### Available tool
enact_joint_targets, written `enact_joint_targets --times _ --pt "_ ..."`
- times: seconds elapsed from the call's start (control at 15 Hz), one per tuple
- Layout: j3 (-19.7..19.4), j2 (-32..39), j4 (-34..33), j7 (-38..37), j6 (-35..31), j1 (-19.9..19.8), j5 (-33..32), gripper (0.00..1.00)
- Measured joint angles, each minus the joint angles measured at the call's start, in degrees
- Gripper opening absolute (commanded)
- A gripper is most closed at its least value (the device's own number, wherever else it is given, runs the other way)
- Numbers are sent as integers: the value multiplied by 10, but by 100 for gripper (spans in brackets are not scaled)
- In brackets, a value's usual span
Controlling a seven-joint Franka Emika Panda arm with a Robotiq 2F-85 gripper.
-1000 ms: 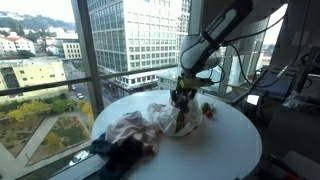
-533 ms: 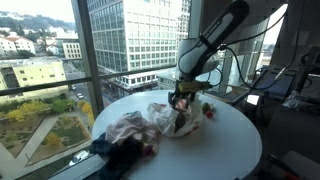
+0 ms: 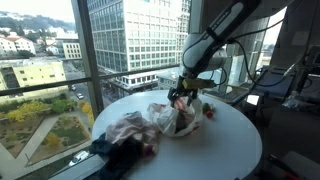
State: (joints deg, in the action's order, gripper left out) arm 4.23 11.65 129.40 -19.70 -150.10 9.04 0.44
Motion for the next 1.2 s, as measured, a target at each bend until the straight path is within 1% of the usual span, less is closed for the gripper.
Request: enact_joint_targets --times 0.13,0.27,0.47,0.6,0.8,1.0,1.13,1.2 --pt "17 -51 48 37 -23 -2 46 100" --pt "22 -106 95 35 -47 -2 61 100" --pt "17 -181 158 0 -86 -14 59 100" --pt "13 -214 184 -29 -105 -37 57 100" --pt "7 -222 193 -69 -131 -92 43 100" --pt "0 -198 183 -121 -139 -157 -6 100" --pt "-11 -168 166 -131 -139 -183 -16 100" --pt "-19 -150 154 -131 -138 -187 -16 100"
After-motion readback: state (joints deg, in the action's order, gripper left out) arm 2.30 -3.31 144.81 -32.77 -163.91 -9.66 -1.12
